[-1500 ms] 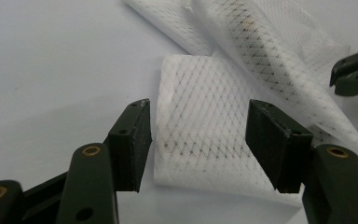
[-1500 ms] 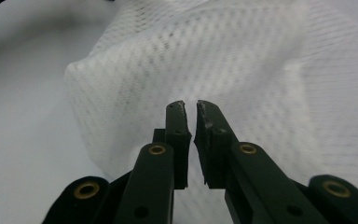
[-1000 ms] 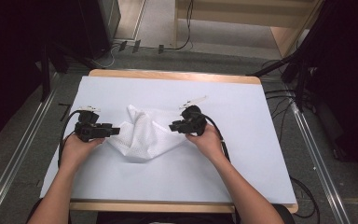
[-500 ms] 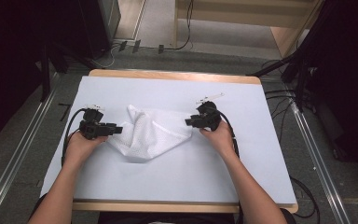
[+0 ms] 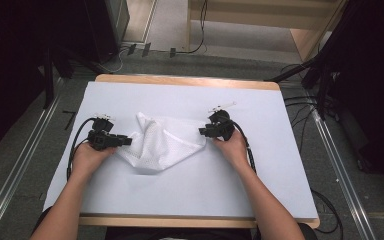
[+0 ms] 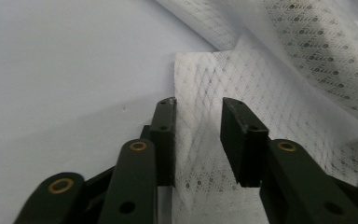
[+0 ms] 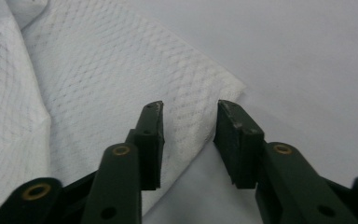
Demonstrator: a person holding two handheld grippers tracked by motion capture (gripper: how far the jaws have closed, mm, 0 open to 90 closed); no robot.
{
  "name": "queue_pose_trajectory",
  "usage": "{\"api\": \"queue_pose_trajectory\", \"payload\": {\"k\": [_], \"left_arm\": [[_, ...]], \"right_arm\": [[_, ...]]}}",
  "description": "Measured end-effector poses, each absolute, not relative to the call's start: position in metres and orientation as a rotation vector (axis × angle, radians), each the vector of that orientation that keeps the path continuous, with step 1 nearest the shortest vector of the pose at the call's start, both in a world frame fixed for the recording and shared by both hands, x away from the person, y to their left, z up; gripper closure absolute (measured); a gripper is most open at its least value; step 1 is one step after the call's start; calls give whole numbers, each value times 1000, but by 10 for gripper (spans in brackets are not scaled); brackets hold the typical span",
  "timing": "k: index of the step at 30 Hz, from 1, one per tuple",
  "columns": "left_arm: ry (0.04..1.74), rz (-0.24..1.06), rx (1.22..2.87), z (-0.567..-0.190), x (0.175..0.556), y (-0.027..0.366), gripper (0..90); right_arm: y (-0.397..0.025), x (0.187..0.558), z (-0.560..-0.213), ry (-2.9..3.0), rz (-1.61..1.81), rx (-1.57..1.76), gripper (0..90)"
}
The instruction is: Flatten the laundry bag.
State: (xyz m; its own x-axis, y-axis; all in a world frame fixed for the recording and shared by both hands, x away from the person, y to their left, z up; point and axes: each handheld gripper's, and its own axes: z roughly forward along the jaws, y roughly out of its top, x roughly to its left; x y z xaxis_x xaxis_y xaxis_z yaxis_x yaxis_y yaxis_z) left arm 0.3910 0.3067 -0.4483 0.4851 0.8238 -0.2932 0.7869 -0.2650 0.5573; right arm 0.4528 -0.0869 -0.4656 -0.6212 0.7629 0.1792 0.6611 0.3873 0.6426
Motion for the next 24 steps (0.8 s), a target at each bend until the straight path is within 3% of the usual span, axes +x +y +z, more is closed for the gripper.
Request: {"api": "queue_pose_trajectory", "payload": {"k": [5, 8, 24], "left_arm": [[1306, 60, 2085, -450, 390, 304, 807], [1300, 63, 2093, -449, 390, 303, 871], [1279, 173, 1959, -427, 381, 316, 893]], "right_arm": [[-82, 449, -465, 2477, 993, 1245, 765], [-88, 452, -468, 2478, 1057, 1307, 900], [-107, 460, -459, 2439, 1078, 1378, 900]]}}
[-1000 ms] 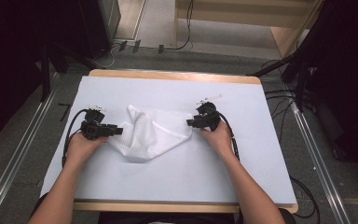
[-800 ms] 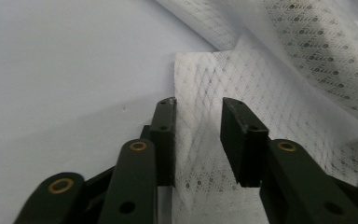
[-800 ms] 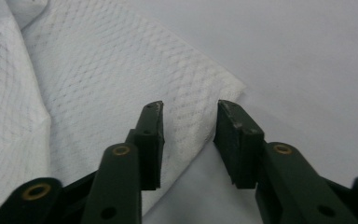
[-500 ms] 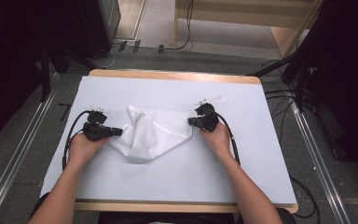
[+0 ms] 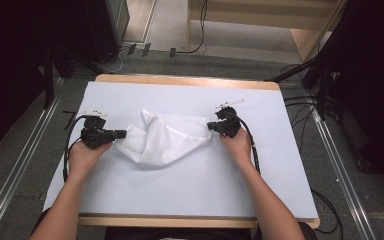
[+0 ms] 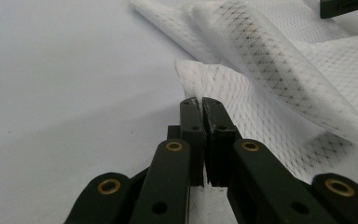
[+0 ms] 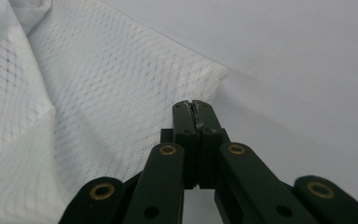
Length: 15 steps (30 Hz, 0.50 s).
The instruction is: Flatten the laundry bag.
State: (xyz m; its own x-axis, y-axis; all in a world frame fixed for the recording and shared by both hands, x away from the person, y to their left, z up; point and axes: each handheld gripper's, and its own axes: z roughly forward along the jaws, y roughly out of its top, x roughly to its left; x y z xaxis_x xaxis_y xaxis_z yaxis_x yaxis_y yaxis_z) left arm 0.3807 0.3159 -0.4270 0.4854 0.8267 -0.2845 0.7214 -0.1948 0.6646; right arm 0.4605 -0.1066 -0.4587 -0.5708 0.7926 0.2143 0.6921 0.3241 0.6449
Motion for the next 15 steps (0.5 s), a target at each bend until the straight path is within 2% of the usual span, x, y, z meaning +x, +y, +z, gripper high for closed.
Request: {"api": "queue_pose_trajectory", "payload": {"k": [15], "left_arm": [[1279, 181, 1905, -423, 372, 319, 896]], "right_arm": [[-158, 484, -459, 2334, 1046, 1521, 900]]}}
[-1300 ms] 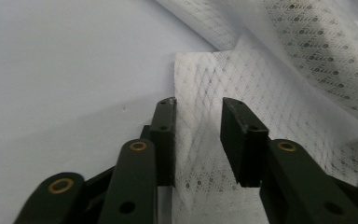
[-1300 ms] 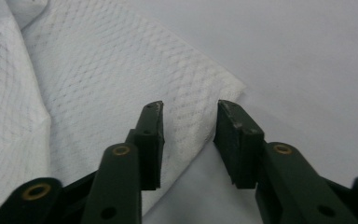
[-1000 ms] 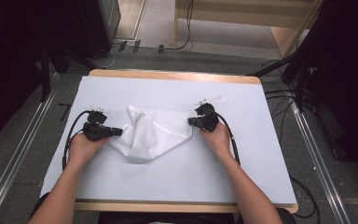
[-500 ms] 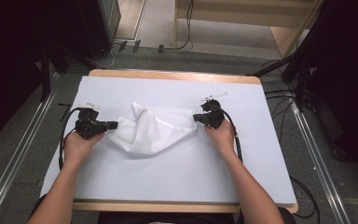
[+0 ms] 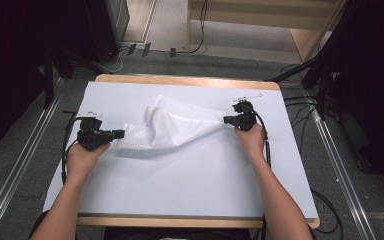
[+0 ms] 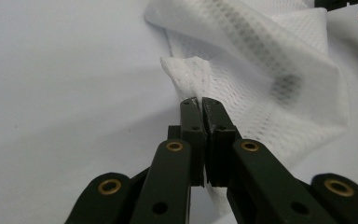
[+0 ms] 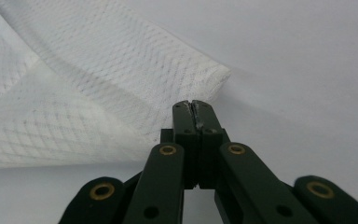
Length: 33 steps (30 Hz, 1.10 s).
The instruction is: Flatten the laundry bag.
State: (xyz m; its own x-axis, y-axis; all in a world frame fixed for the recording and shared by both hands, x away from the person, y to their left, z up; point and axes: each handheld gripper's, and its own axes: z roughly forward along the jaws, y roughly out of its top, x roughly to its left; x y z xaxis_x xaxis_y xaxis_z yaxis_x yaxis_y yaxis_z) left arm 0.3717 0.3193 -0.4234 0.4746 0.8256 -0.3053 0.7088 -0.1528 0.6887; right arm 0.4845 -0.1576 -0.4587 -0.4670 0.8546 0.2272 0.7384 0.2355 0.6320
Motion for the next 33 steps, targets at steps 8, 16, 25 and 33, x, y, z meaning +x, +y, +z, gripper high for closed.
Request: {"api": "queue_pose_trajectory", "payload": {"k": [8, 16, 25, 33], "left_arm": [[1283, 160, 1924, -428, 367, 320, 897], [1303, 93, 1943, -434, 359, 321, 891], [1306, 133, 1917, -428, 356, 327, 598], [1287, 161, 1929, -425, 356, 325, 532]], "right_arm": [[-162, 491, -468, 2312, 1015, 1532, 900], [-162, 493, -468, 2312, 1014, 1535, 900], [-160, 483, -446, 2335, 1105, 1491, 743], [-140, 477, -440, 2408, 1134, 1414, 689]]}}
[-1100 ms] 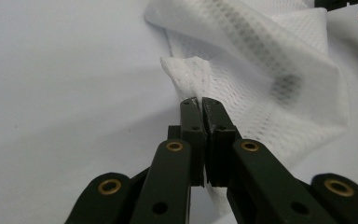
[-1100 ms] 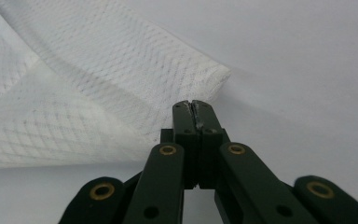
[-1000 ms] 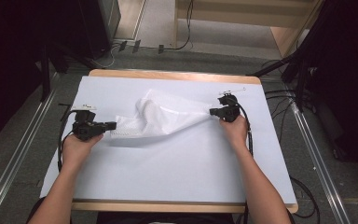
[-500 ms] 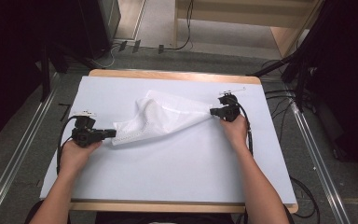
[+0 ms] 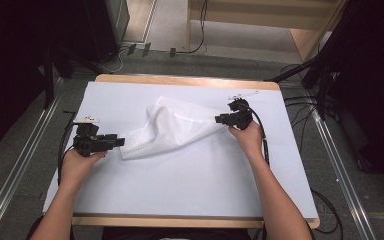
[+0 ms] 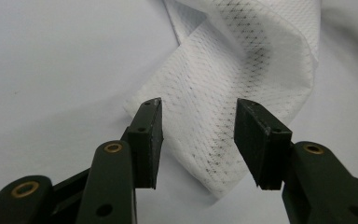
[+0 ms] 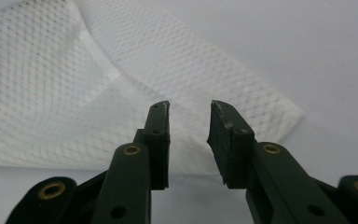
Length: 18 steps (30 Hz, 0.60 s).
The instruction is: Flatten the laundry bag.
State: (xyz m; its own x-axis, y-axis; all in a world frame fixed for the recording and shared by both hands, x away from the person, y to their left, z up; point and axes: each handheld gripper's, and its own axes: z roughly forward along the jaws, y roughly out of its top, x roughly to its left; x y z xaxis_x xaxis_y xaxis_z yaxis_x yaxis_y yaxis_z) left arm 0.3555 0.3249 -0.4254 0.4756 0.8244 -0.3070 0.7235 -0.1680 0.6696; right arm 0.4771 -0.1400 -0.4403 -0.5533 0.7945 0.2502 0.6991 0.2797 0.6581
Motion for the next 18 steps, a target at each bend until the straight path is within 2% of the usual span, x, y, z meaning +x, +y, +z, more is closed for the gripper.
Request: {"api": "queue_pose_trajectory", "payload": {"k": [8, 18], "left_arm": [[1266, 150, 1937, -425, 356, 323, 503], [1247, 145, 1953, -424, 359, 318, 472]], "right_arm": [[-118, 471, -431, 2456, 1164, 1348, 671], [-65, 472, -427, 2577, 1130, 1222, 635]]}}
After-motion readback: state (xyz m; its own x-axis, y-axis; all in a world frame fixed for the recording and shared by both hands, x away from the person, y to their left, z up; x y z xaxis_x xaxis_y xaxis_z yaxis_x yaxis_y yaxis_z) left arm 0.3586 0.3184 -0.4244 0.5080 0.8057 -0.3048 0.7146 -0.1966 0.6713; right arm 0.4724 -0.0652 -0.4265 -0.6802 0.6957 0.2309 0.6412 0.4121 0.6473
